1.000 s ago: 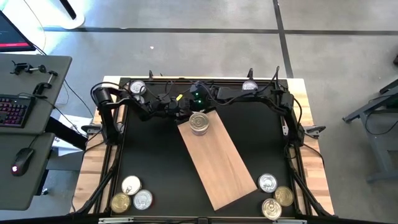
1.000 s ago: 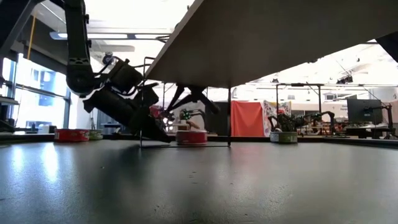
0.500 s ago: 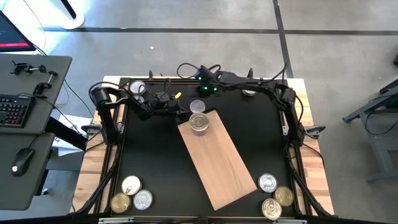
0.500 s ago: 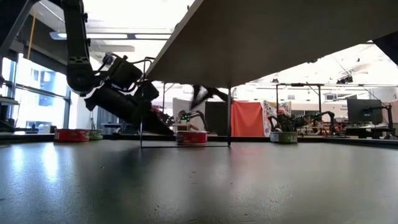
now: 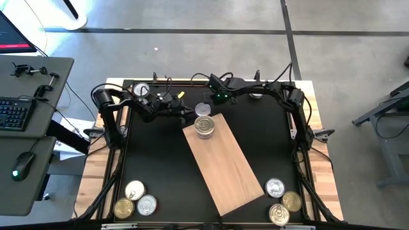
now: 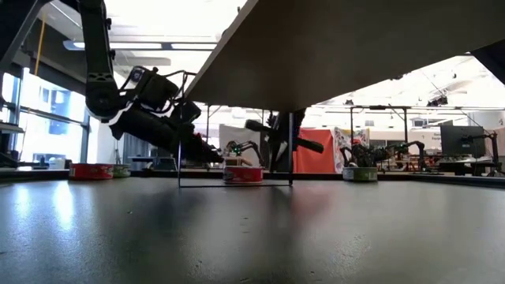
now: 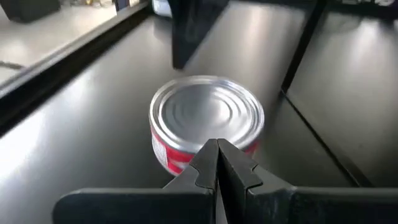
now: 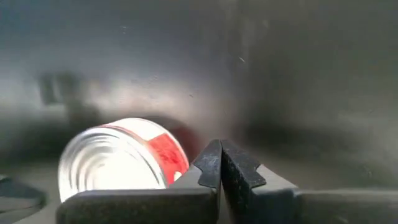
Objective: Stack canned seafood by type on shelf
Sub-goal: Put the red tuna can on the shelf
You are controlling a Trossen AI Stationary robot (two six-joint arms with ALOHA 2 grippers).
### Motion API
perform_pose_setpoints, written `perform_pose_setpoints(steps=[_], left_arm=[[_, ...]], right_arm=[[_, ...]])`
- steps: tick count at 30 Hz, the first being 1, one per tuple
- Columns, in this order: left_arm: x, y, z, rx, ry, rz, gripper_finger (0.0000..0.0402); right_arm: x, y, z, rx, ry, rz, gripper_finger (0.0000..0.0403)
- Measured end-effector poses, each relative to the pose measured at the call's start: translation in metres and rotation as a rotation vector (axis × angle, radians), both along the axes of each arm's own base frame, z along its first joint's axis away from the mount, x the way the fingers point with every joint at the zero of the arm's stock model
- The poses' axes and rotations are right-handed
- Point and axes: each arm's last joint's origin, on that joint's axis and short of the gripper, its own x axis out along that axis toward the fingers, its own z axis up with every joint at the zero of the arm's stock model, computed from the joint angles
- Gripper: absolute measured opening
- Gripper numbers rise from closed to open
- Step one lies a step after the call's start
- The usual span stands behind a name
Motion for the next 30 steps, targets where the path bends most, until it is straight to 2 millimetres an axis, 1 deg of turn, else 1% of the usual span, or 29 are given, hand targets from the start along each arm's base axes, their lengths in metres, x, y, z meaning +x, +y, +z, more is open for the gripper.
perform_pose_setpoints(steps=[5,8,11,15,21,30], left_arm=[[0.007,0.002,0.005,0.01,-0.026,-0.026,0.0],[0.013,0.004,0.01,0.057,-0.035,-0.047,0.0],[0.018,0.007,0.012,0.083,-0.002,-0.062,0.0],[0.018,0.008,0.004,0.058,0.093,-0.08,0.0],[0.017,0.007,0.0,0.059,0.107,-0.081,0.0],[0.017,0.008,-0.001,0.077,0.125,-0.052,0.0]], right_arm=[[-0.003,0.004,-0.014,0.042,-0.025,-0.017,0.0],[-0.002,0.006,-0.017,0.045,-0.059,-0.024,0.0],[0.002,0.007,-0.017,0.04,-0.083,-0.019,0.0],[0.003,0.008,-0.016,0.052,-0.103,-0.024,0.0],[0.005,0.01,-0.016,0.055,-0.113,-0.033,0.0],[0.011,0.02,-0.016,0.062,-0.135,-0.022,0.0]])
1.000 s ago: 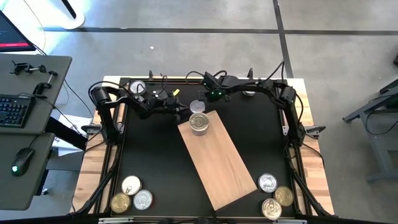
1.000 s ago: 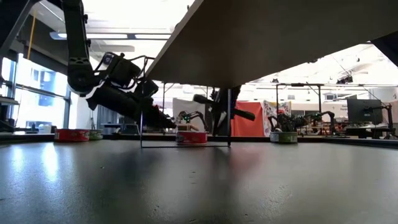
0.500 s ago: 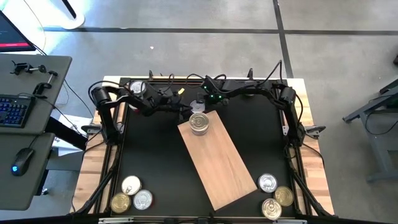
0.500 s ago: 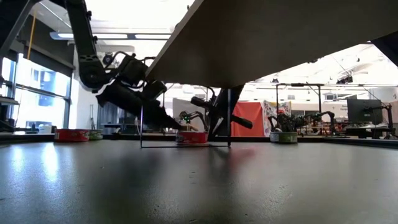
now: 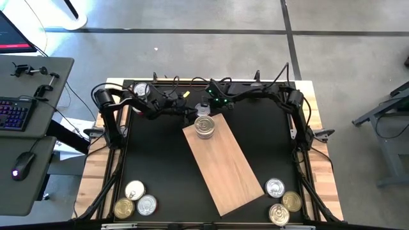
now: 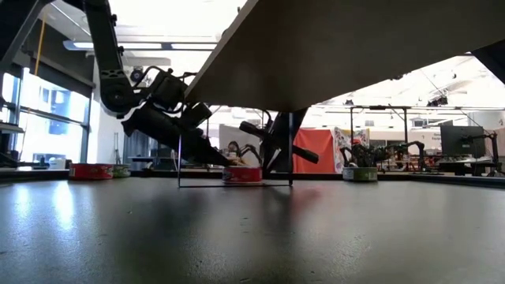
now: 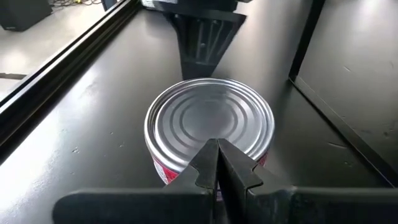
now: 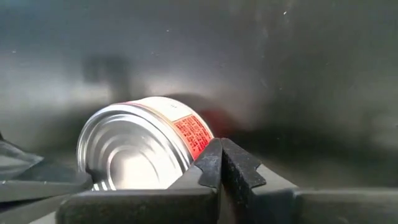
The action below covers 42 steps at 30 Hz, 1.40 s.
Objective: Stack canned seafood by type on shelf
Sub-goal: Put the red tuna can on the shelf
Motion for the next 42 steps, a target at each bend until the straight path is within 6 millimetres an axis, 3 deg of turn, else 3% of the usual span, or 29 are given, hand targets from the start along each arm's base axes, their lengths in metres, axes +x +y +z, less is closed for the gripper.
perform_pose_setpoints(steps=[5,15,32,42], left_arm=[[-0.001,-0.001,-0.002,-0.029,0.022,0.011,0.0],[-0.001,-0.003,-0.004,-0.071,0.023,-0.02,0.0],[0.01,-0.029,-0.009,-0.078,0.071,-0.042,0.0],[0.007,-0.024,-0.002,-0.098,0.064,-0.022,0.0]], right_arm=[[0.005,0.0,0.006,-0.007,-0.036,-0.01,0.0],[0.025,0.002,0.044,-0.055,-0.153,0.035,0.0],[0.039,0.035,0.049,-0.017,-0.189,0.129,0.0],[0.035,0.023,0.057,-0.095,-0.2,0.109,0.0]])
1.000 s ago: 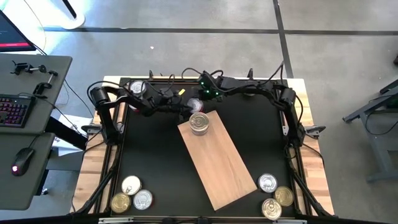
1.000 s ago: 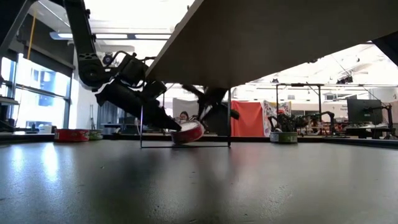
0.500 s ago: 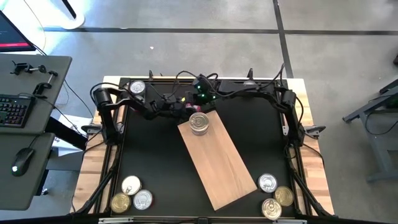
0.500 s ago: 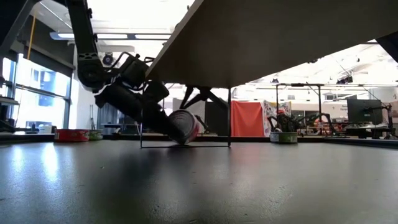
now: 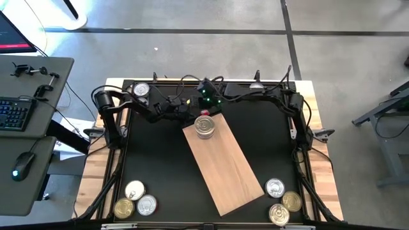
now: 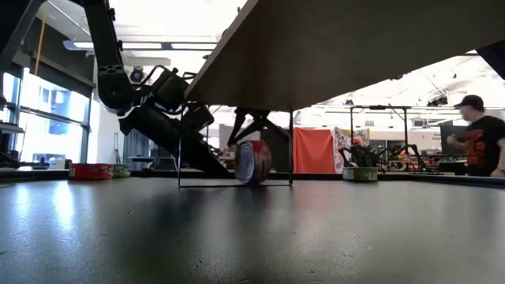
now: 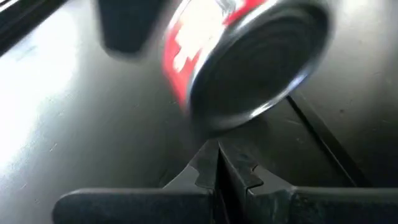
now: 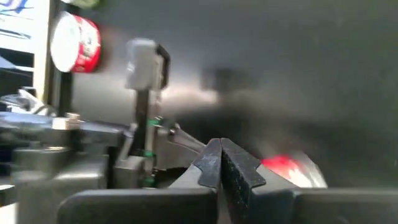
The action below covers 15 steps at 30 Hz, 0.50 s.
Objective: Stack canned seafood by type on shelf
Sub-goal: Put the red tuna can on the shelf
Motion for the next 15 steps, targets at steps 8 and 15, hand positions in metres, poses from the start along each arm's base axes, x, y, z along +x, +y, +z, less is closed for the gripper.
perform_pose_setpoints(steps=[8,15], left_arm=[[-0.005,0.002,0.004,-0.025,0.034,0.005,0.0],[-0.019,0.006,0.005,-0.054,0.102,0.023,0.0]], right_arm=[[0.008,-0.012,0.042,-0.183,-0.079,0.155,0.0],[-0.008,-0.015,0.087,-0.323,0.163,0.301,0.0017]])
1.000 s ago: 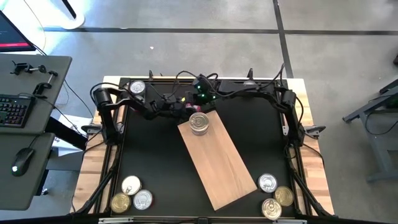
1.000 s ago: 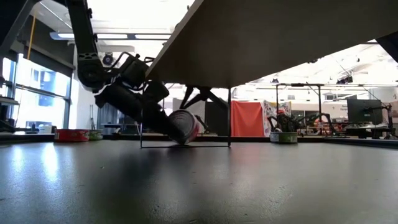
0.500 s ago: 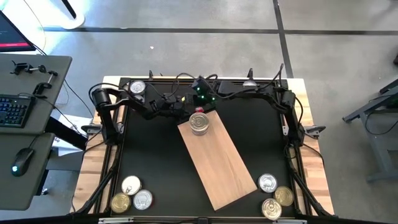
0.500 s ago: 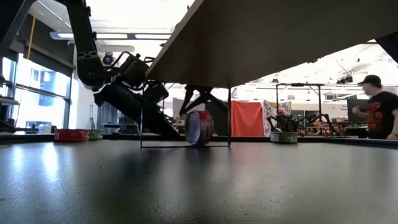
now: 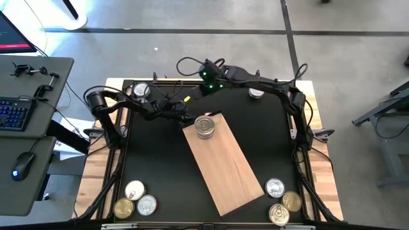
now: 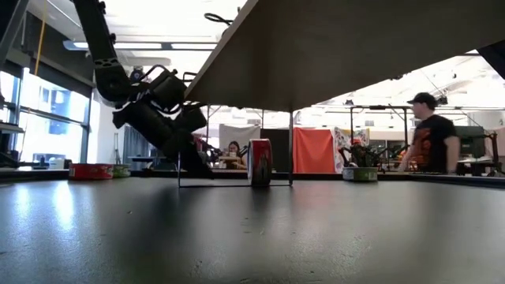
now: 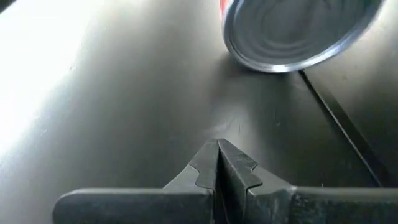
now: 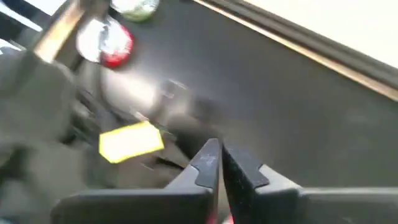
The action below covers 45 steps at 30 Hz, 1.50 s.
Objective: Stack canned seafood by type on shelf
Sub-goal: Put the red tuna can on the shelf
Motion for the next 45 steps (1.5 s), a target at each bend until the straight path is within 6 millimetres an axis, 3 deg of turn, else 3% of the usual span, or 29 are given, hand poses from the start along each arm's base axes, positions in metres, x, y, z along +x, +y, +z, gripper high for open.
perform_pose_setpoints(steps=[3,8,11,14,18,21,25,30,34,45], left_arm=[[-0.012,0.001,-0.001,-0.021,0.003,0.006,0.0],[-0.036,0.001,-0.004,-0.052,0.012,0.06,0.0],[-0.048,0.0,-0.003,-0.083,0.005,0.109,0.0],[-0.054,0.0,0.003,-0.1,-0.022,0.151,0.0],[-0.055,0.001,0.015,-0.117,-0.078,0.193,0.0],[-0.056,0.001,0.024,-0.124,-0.123,0.218,0.0],[-0.056,0.0,0.034,-0.155,-0.174,0.252,0.0],[-0.057,-0.001,0.042,-0.209,-0.221,0.294,0.0],[-0.054,0.0,0.048,-0.307,-0.26,0.352,0.0],[-0.039,0.008,0.069,-0.404,-0.362,0.471,0.0]], right_arm=[[-0.013,0.007,0.005,0.006,0.164,0.05,0.0055],[-0.04,0.029,-0.008,-0.054,0.511,0.108,0.0145],[-0.06,0.042,-0.007,-0.108,0.569,0.1,0.0195],[-0.091,0.049,-0.004,-0.128,0.528,0.054,0.0228],[-0.151,0.056,-0.009,-0.091,0.422,-0.076,0.0239],[-0.189,0.066,-0.021,-0.004,0.274,-0.147,0.024],[-0.218,0.082,-0.045,0.049,0.083,-0.165,0.024],[-0.226,0.086,-0.079,0.08,-0.127,-0.164,0.024],[-0.225,0.08,-0.1,0.054,-0.2,-0.174,0.024],[-0.215,0.044,-0.126,-0.03,-0.244,-0.104,0.024]])
